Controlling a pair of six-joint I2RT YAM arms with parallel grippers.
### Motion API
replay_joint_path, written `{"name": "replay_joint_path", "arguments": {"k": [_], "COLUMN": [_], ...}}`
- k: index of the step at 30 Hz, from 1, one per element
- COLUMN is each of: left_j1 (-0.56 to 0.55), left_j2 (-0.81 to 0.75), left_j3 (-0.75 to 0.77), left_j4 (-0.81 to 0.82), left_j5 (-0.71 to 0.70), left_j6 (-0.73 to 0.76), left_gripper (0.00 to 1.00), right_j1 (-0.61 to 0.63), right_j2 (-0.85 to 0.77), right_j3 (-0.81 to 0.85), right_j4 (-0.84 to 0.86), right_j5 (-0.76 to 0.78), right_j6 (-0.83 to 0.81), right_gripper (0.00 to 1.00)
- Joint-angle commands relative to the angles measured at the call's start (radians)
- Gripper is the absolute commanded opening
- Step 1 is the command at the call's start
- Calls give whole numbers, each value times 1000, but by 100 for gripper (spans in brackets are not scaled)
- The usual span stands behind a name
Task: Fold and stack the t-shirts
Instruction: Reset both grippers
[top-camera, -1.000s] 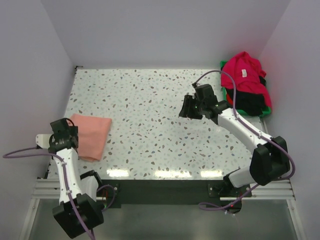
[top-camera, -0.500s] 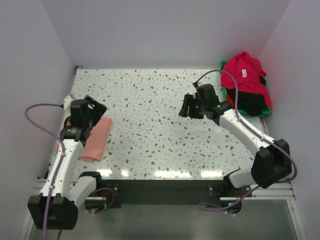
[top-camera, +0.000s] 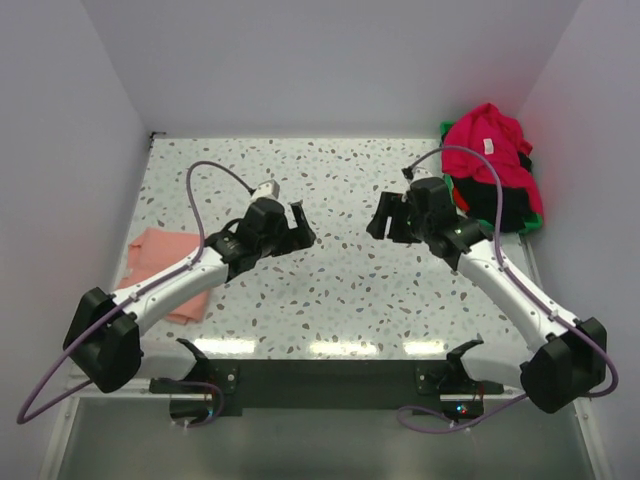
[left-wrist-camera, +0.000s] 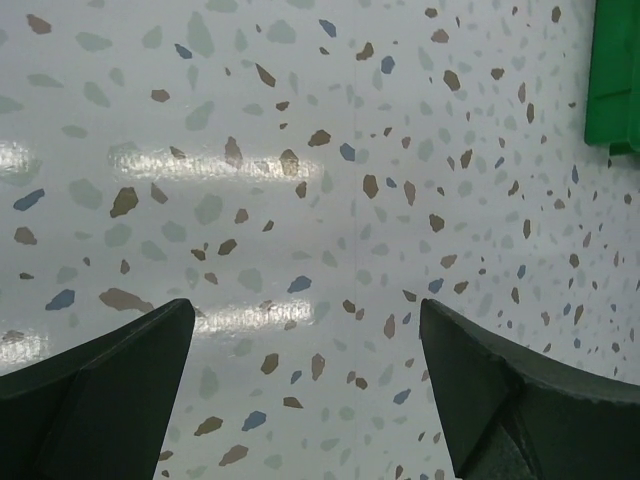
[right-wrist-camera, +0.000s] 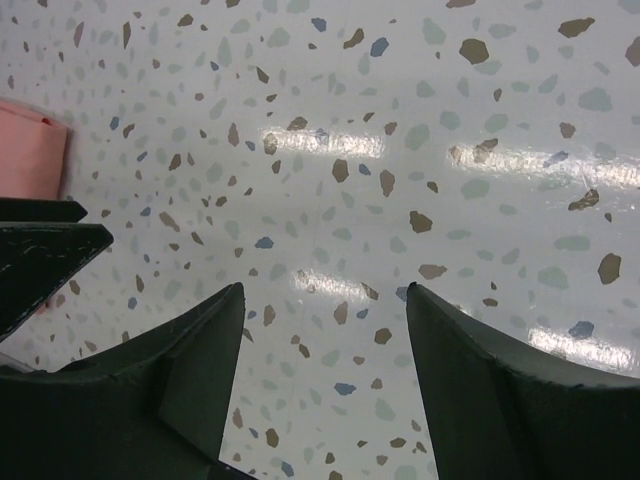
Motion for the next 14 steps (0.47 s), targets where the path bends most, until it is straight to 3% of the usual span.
{"name": "replay_joint_path", "arguments": {"k": [1, 8, 14], "left_j1": [-2, -1, 2], "left_j2": [5, -41, -61], "left_j3": [34, 42, 88], "left_j4": [104, 96, 65], "left_j5": [86, 186, 189], "left_j6": [82, 157, 217], "left_gripper": [100, 100, 100], "right_j1": [2, 4, 2], "right_j2": [-67, -174, -221], "right_j3": [-37, -138, -166], "right_j4": [3, -6, -14], "right_j5": [55, 105, 147], "right_j6": [1, 18, 19], "right_gripper": [70, 69, 70]}}
